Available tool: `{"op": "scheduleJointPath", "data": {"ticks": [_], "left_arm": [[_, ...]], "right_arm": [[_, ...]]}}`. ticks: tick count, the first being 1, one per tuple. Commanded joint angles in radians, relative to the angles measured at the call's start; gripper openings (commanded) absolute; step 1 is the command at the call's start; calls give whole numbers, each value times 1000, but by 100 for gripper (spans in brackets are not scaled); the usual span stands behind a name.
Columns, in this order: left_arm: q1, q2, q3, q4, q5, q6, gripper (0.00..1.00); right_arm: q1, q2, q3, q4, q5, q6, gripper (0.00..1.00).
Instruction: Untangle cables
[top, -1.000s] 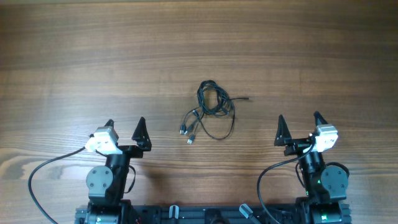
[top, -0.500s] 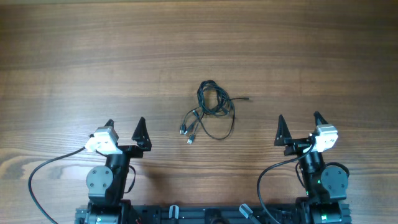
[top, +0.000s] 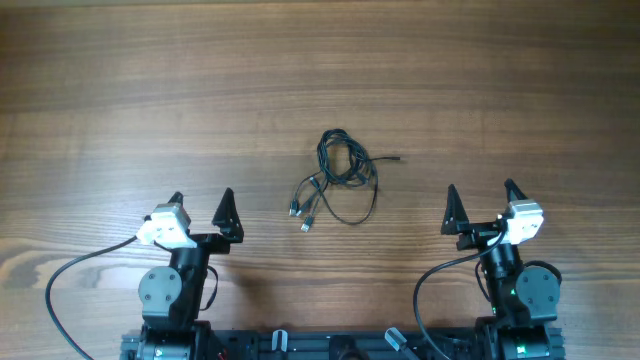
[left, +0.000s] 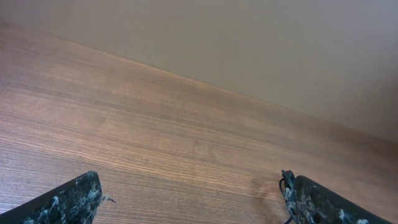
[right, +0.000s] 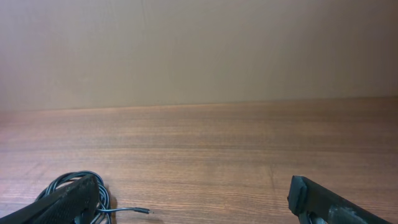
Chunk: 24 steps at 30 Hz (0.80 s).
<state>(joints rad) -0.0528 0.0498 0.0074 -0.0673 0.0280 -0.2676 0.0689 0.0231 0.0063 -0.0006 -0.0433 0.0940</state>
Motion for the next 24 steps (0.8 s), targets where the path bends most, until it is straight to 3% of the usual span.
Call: {"op": "scheduleJointPath", "data": {"ticks": [1,12,18,22,24], "left_arm": [[5,4,-2,-9,5,2,100],[5,4,-2,-2,5,2,100],[6,4,22,219,5,2,100],[5,4,129,195,5,2,100],[6,14,233,82,5,2,100]], "right_arm": [[2,6,-1,3,18,13,100],[2,6,-1,3,18,13,100],[2,6,-1,3,18,13,100],[2,6,-1,3,18,13,100],[2,6,-1,3,18,14,100]]}}
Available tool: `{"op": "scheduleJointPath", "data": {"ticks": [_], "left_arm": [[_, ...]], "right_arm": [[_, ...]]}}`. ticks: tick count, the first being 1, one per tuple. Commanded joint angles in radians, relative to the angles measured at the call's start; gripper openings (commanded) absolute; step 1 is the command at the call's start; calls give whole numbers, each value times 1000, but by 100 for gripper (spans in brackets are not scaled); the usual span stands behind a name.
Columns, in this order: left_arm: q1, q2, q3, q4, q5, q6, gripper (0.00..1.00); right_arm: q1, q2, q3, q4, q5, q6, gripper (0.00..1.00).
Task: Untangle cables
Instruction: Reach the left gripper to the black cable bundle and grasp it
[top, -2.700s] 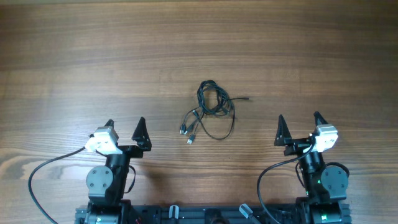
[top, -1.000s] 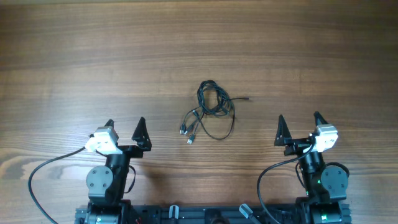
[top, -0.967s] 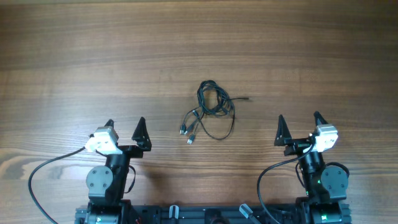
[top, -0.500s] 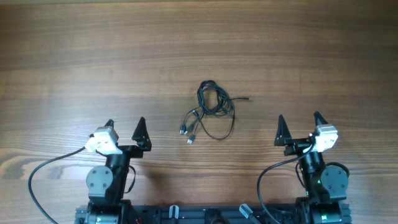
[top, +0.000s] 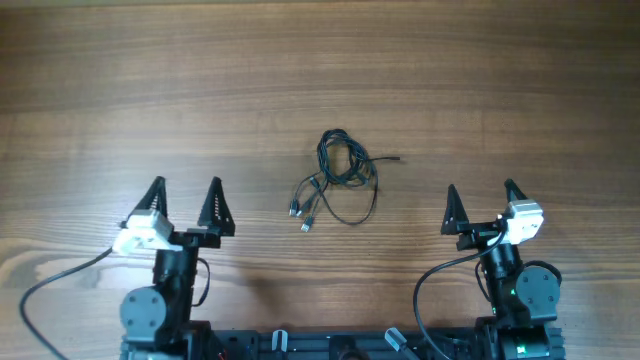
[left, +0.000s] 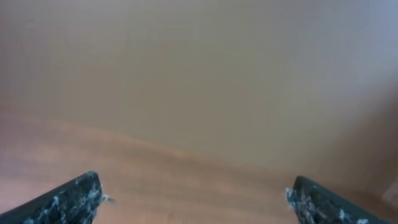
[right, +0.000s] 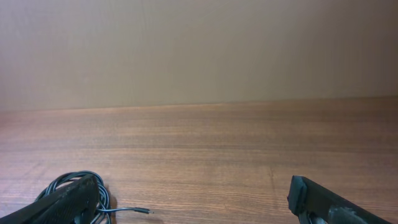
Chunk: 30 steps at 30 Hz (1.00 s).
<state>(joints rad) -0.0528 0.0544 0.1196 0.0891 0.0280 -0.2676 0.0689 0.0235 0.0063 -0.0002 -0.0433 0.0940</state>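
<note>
A small tangle of thin black cables (top: 335, 178) lies at the middle of the wooden table (top: 320, 70), with its plug ends pointing to the near left. My left gripper (top: 185, 192) stands open to the left of the tangle, apart from it. My right gripper (top: 482, 195) stands open to the right, nothing between its fingers. In the right wrist view part of the cable coil (right: 99, 193) shows behind the left fingertip (right: 68, 202), with a loose end on the wood. The left wrist view is blurred and shows only the fingertips (left: 68, 199), wood and a wall.
Both arm bases and their grey cables (top: 50, 290) sit at the near edge of the table. A plain beige wall (right: 199, 50) stands behind the table's far edge.
My left gripper has shifted left and turned, and its camera now looks higher, at more of the wall. The right arm and the cables have not moved.
</note>
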Motion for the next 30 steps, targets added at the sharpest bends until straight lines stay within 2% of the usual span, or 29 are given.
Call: {"op": "scheduleJointPath", "data": {"ticks": [1,5,9,14,18,22,23,24,25,26,27,30], "left_arm": [[5,27,171,-129,5,2,100],[5,198,373,-256,6,2,100],[5,473,645,-439,55,3,100],[2,962,1079,-847,269,2,100],[-47,1234,1154,-982,371,0,100],[-89,1444,1154,-948,617,-43,100],[-95,1482,1154,-931,621,-58,92],[-106,1532,1154,-909,622,-112,71],[-116,1558,1154,-903,622,-142,55],[-131,1582,1154,-893,620,-153,23],[-157,1608,1154,-889,602,-160,4],[-216,1624,1154,-888,491,-160,4]], "right_arm": [[2,6,-1,3,18,14,100],[2,6,-1,3,18,13,100],[2,6,-1,3,18,13,100],[2,6,0,3,18,13,100],[2,6,-1,3,18,13,100],[2,6,0,3,18,13,100],[2,6,-1,3,18,14,100],[2,6,-1,3,18,13,100],[2,6,0,3,18,13,100],[2,6,0,3,18,13,100],[2,6,-1,3,18,13,100],[2,6,-1,3,18,13,100]]}}
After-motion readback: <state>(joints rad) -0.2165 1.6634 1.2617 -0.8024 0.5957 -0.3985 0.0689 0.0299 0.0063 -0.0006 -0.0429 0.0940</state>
